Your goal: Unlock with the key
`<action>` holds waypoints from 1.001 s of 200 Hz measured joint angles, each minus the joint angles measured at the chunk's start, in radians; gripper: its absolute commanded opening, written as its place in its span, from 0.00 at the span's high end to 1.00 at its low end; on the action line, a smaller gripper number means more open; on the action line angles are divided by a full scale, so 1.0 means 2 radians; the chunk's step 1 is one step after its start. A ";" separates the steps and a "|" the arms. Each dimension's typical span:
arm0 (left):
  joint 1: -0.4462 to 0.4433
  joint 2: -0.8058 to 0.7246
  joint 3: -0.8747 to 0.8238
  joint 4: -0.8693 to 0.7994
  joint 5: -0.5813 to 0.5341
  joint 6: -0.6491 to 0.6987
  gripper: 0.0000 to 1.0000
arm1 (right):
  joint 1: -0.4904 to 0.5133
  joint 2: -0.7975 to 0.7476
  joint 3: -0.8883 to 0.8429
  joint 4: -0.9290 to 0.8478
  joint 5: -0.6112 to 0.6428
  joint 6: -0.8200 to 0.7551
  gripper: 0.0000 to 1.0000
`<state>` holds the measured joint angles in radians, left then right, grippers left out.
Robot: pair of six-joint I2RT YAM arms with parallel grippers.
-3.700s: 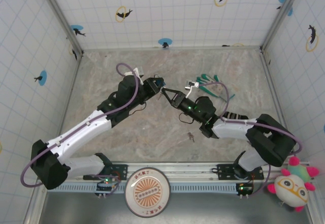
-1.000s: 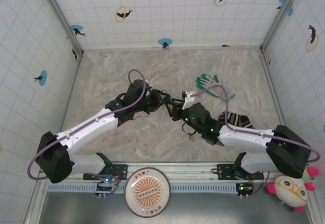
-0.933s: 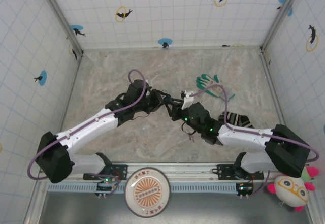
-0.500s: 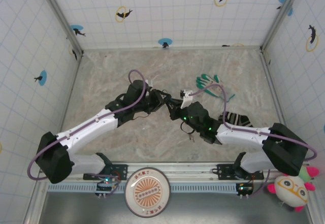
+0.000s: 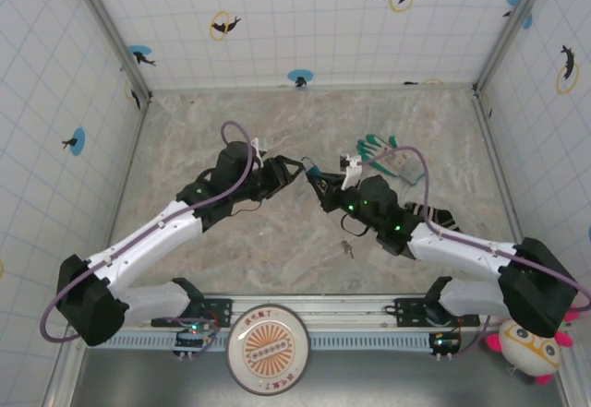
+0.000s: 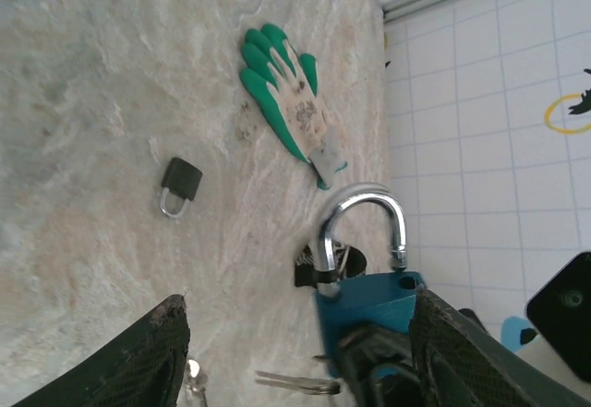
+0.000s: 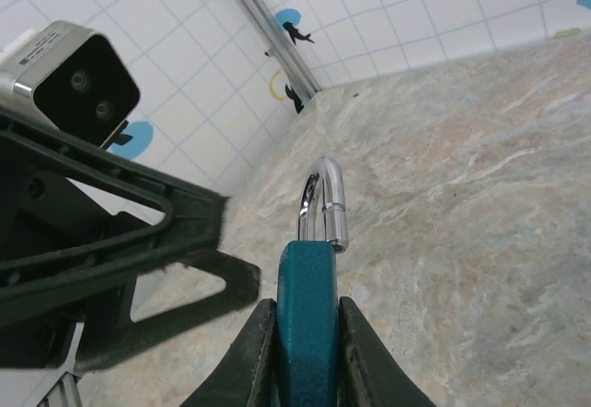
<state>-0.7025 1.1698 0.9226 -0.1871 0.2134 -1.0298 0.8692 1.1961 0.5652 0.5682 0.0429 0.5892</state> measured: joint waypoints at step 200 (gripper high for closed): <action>0.017 0.043 0.073 -0.117 0.100 0.216 0.34 | -0.071 -0.077 0.008 -0.146 -0.261 -0.126 1.00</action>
<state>-0.6689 1.2560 1.0687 -0.4202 0.4137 -0.5976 0.7265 1.0416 0.5808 0.2764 -0.4789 0.3382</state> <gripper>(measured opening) 0.667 0.180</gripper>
